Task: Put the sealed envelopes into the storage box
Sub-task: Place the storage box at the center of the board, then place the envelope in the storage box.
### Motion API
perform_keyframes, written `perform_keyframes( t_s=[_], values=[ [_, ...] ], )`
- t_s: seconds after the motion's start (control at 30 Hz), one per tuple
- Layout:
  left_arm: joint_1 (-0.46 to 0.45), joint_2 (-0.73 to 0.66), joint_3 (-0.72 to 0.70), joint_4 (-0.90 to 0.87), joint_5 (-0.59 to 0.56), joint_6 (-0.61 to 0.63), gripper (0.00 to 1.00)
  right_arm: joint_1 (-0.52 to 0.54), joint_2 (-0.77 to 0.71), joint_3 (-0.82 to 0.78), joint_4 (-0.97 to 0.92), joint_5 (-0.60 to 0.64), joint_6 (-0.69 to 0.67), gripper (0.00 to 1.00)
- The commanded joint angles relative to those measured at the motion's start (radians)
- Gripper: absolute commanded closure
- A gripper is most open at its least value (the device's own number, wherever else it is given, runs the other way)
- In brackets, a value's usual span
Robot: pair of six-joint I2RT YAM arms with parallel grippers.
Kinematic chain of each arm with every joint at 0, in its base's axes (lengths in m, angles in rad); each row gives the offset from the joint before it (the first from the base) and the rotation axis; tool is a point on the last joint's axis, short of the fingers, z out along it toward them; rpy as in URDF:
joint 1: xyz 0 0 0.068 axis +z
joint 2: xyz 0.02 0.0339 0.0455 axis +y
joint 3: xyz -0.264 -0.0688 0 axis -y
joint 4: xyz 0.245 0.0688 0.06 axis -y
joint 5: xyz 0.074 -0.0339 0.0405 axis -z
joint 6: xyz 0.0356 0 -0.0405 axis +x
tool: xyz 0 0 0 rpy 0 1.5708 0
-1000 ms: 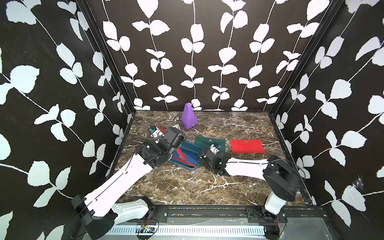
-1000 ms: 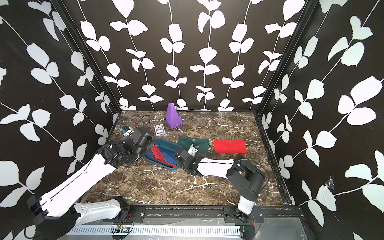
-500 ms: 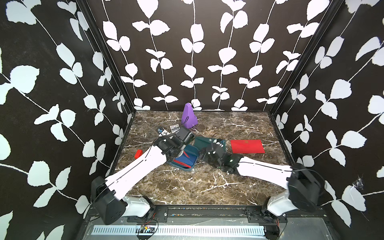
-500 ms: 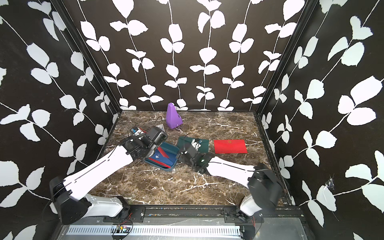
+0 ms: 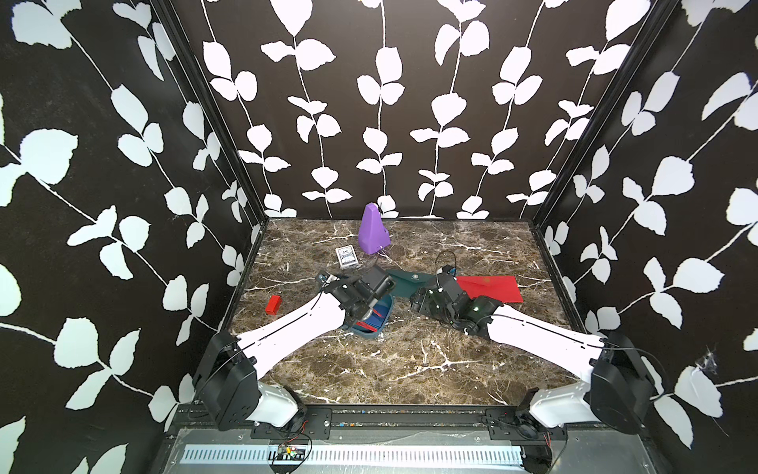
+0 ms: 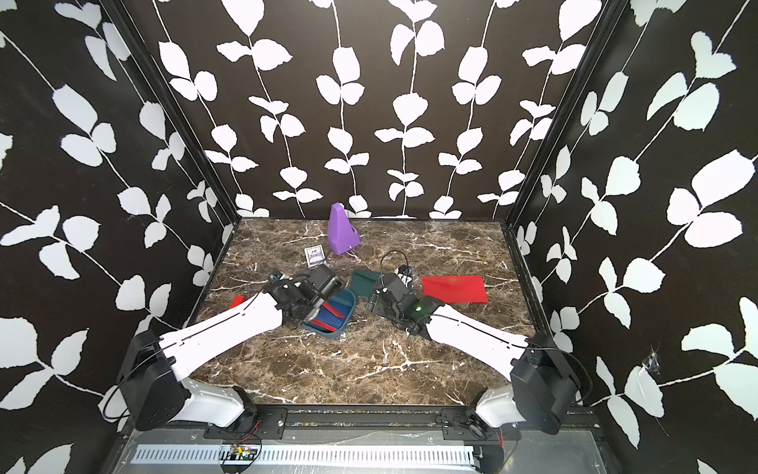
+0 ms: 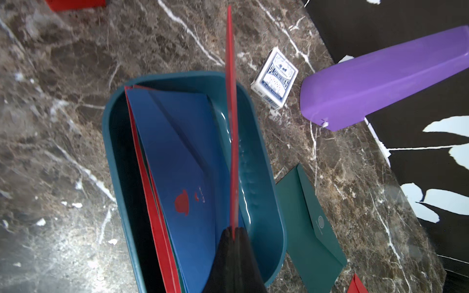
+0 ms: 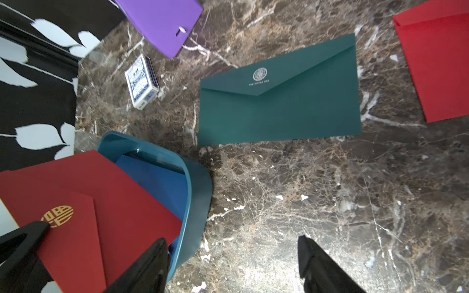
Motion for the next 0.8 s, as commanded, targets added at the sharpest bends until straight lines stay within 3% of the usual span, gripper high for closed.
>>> perform_keyframes(
  t_s=[0.0, 0.27, 0.4, 0.77],
  values=[
    [-0.012, 0.006, -0.031, -0.014, -0.03, -0.116, 1.0, -0.002, 0.024, 0.034, -0.003, -0.031, -0.042, 0.2],
    [-0.023, -0.013, -0.095, -0.039, -0.024, -0.219, 1.0, -0.003, 0.06, 0.078, -0.015, -0.056, -0.089, 0.2],
    [-0.023, -0.005, -0.098, -0.027, -0.003, -0.196, 0.99, -0.003, 0.08, 0.097, -0.004, -0.071, -0.095, 0.19],
    [-0.023, 0.005, -0.1, 0.0, 0.006, -0.108, 0.72, -0.003, 0.096, 0.129, -0.003, -0.101, -0.112, 0.2]
  ],
)
